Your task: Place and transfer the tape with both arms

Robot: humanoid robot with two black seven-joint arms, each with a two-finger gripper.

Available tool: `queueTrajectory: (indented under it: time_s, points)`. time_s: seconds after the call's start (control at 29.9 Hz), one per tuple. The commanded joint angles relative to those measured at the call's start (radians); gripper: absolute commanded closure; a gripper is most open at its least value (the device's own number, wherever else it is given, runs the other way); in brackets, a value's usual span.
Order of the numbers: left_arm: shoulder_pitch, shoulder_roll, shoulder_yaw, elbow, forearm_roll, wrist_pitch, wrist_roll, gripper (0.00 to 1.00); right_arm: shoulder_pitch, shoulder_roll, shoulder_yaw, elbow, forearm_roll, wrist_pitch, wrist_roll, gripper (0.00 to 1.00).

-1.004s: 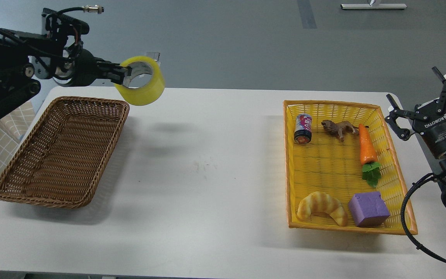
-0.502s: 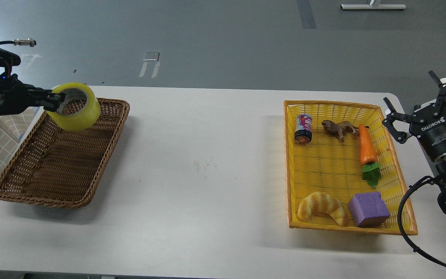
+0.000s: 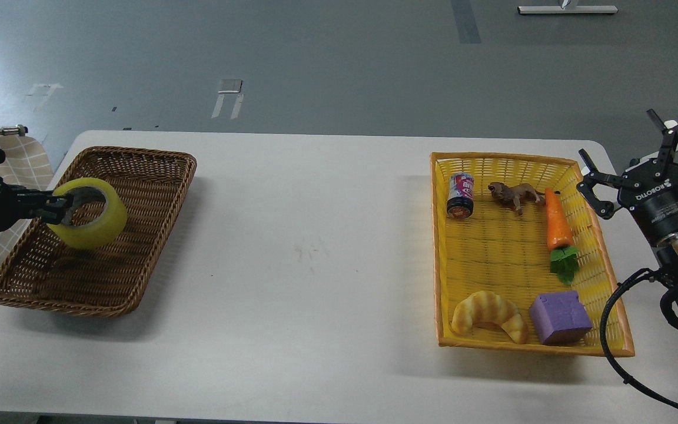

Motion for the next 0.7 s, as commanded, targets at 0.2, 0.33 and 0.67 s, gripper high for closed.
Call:
queueTrajectory:
  time_s: [0.2, 0.33, 0.67]
  points:
    - [0.044, -0.032, 0.002, 0.041, -0.019, 0.021, 0.001, 1.00, -0.010, 0.001, 0.000, 0.000, 0.000, 0.000, 0.000, 0.00]
    - [0.047, -0.038, 0.002, 0.050, -0.021, 0.019, 0.001, 1.00, -0.010, 0.001, 0.000, 0.002, 0.000, 0.000, 0.000, 0.00]
    - [0.050, -0.046, 0.003, 0.050, -0.021, 0.022, 0.000, 1.00, -0.010, -0.001, 0.000, 0.000, 0.000, 0.000, 0.000, 0.00]
